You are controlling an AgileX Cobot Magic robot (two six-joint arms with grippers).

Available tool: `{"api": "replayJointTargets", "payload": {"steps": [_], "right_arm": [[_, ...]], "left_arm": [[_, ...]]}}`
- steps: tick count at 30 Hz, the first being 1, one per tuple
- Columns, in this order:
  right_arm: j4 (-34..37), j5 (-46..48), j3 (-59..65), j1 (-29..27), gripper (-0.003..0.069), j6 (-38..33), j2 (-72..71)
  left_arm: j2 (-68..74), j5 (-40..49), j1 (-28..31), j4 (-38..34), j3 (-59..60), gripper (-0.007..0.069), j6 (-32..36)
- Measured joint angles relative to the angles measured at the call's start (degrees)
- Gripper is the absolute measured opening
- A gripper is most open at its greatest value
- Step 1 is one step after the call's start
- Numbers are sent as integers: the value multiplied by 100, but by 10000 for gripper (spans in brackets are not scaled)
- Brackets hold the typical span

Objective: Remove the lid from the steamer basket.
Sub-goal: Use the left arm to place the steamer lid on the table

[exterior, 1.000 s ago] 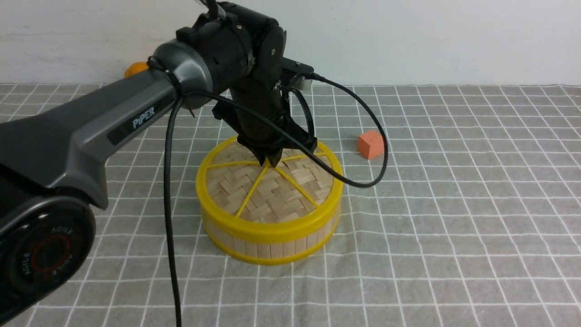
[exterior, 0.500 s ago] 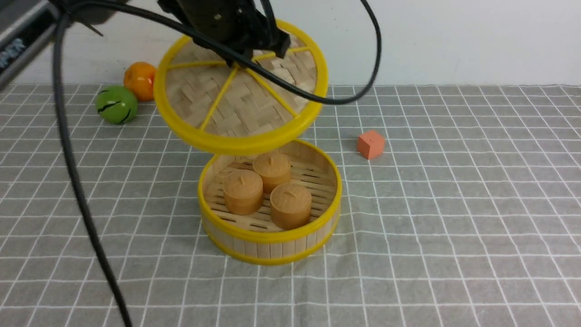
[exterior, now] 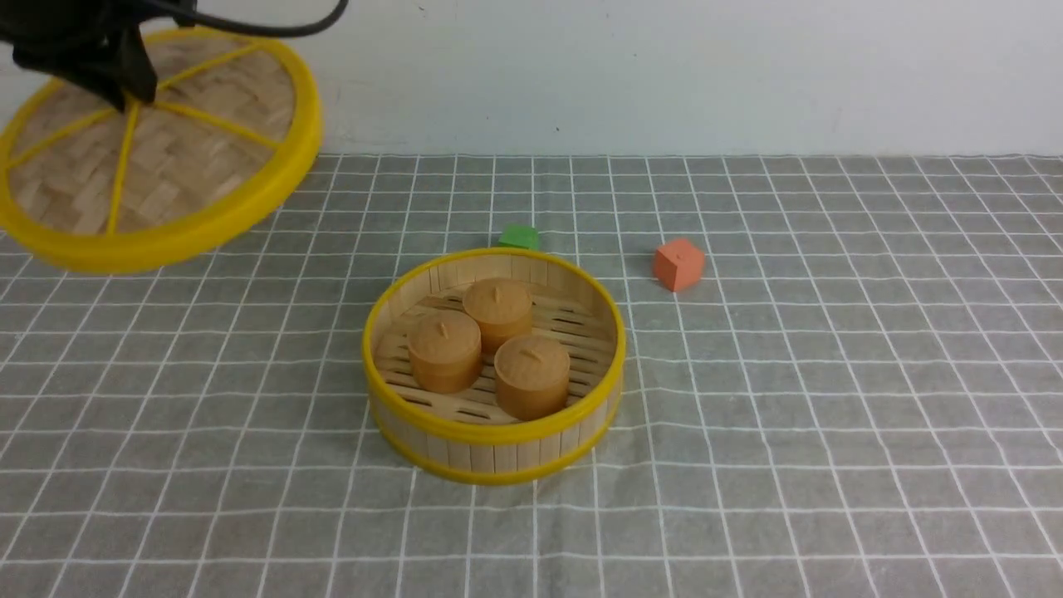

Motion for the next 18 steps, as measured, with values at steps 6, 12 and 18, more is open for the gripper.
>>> {"api": "replayJointTargets", "payload": {"steps": [6, 12, 18], "right_arm": [[0, 0, 0, 0, 242, 0, 0], [0, 0, 0, 0, 242, 0, 0], [0, 0, 0, 0, 242, 0, 0]], "left_arm": [[5, -1263, 9, 319, 1589, 109, -96], [113, -2128, 9, 752, 2616, 109, -629], [450, -2446, 9, 367, 2848, 109, -726]]}}
